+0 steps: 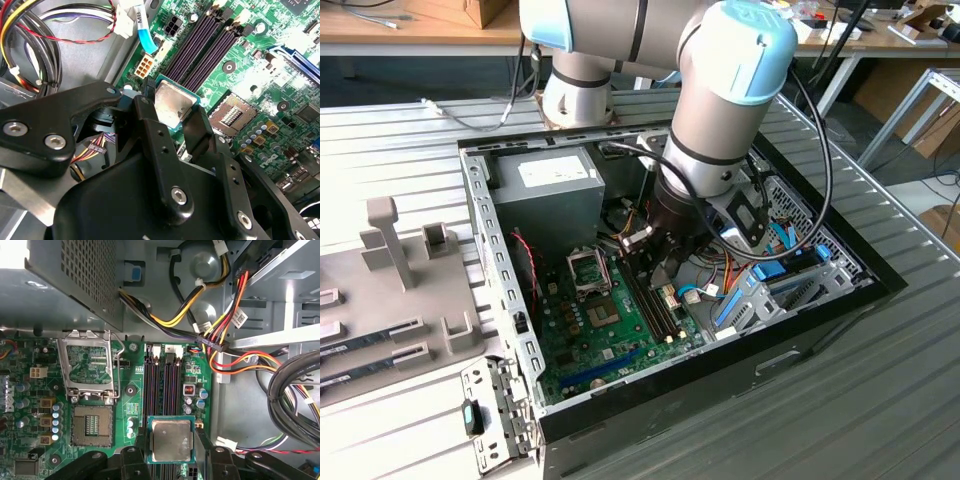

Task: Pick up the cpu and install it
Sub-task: 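Pick up the cpu and move it towards the insertion slot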

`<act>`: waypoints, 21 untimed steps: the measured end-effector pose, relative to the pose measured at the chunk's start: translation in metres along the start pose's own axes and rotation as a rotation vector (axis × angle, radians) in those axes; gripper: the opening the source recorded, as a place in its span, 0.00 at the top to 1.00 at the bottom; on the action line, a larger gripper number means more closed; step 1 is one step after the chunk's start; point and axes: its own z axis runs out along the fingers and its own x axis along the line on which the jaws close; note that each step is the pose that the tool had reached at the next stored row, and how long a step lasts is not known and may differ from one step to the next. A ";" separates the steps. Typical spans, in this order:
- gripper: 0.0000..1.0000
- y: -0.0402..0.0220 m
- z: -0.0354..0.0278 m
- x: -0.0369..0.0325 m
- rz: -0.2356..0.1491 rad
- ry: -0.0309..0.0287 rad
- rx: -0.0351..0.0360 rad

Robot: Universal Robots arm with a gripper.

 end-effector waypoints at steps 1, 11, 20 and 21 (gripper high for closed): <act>0.53 0.0000 0.0007 0.0000 0.000 0.0000 -0.0001; 0.53 0.0001 0.0063 0.0000 0.000 0.0000 0.0000; 0.53 0.0002 0.0113 0.0001 0.000 0.0000 0.0000; 0.53 0.0002 0.0118 0.0001 0.000 0.0001 0.0000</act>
